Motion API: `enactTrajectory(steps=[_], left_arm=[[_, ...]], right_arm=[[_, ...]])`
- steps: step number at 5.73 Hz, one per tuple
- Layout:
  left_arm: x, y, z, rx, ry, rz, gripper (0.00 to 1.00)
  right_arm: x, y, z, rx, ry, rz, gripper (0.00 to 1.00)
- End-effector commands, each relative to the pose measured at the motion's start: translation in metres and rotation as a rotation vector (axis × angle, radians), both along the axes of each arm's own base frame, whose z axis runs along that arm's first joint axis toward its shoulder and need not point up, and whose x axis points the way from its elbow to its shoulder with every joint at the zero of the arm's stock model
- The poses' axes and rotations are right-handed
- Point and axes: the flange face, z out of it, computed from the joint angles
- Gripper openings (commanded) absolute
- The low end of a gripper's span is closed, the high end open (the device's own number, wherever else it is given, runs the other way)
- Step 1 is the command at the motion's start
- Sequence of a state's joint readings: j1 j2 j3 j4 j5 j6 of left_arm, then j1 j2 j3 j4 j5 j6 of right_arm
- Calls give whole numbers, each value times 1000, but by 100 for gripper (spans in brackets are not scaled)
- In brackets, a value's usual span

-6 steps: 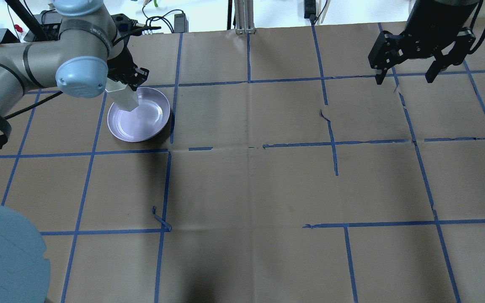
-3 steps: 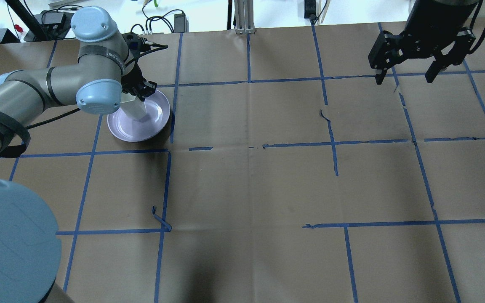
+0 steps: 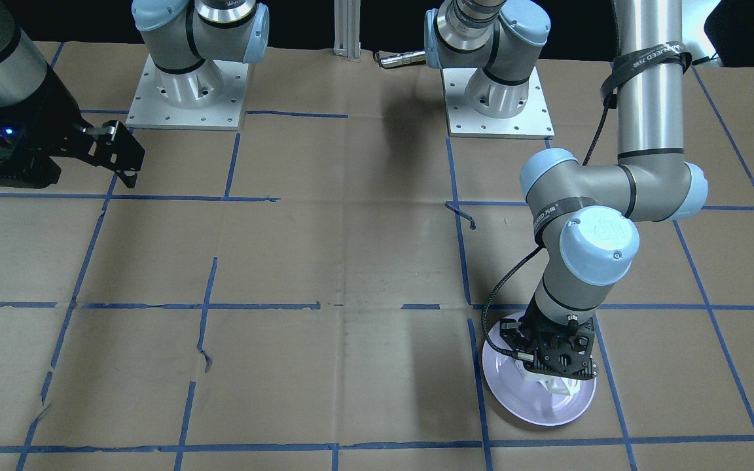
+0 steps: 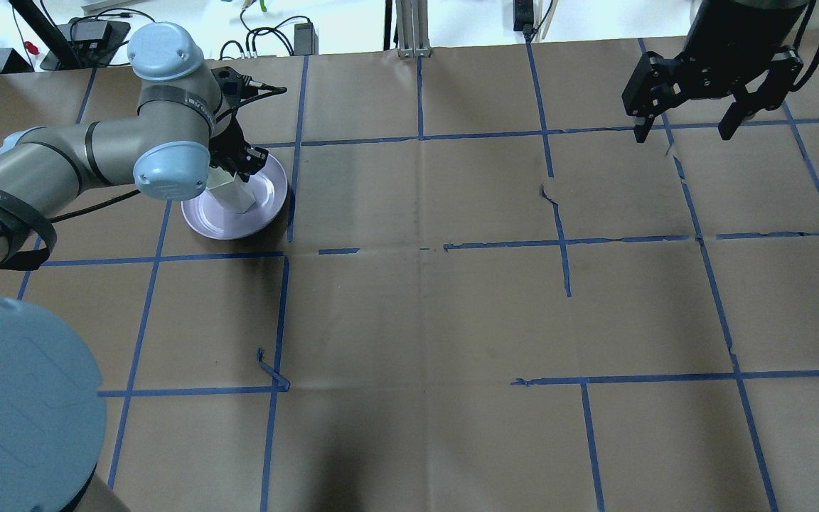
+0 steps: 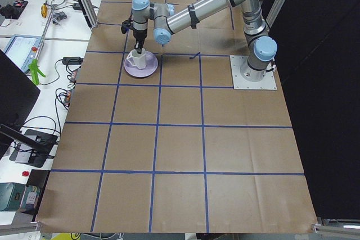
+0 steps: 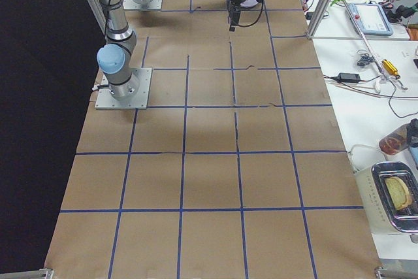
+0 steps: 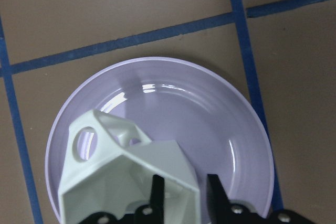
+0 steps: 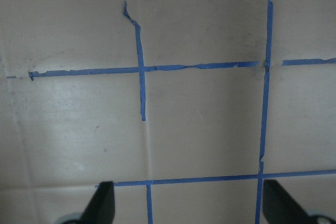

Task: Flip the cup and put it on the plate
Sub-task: 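Rotate the cup upright and lower it onto the plate, then open the left gripper and raise it away from the cup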

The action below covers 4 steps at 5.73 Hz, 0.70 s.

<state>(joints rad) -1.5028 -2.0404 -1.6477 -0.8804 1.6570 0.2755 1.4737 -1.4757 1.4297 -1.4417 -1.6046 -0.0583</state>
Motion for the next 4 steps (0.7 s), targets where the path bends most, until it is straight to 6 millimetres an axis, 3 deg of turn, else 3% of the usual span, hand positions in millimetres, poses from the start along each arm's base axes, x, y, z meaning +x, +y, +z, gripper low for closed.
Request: enactTrajectory(steps=[1, 2, 3, 4], left_arm=[[11, 6, 39, 41, -4, 15, 99], [20, 23, 101, 79, -2, 33, 99], [16, 44, 146, 121, 4, 69, 99], [2, 74, 176, 161, 17, 152, 99]], right_arm=[[0, 0, 0, 1, 0, 0, 100], [0, 0, 0, 1, 0, 0, 100], [0, 0, 0, 0, 0, 0, 100], [0, 0, 0, 0, 0, 0, 100]])
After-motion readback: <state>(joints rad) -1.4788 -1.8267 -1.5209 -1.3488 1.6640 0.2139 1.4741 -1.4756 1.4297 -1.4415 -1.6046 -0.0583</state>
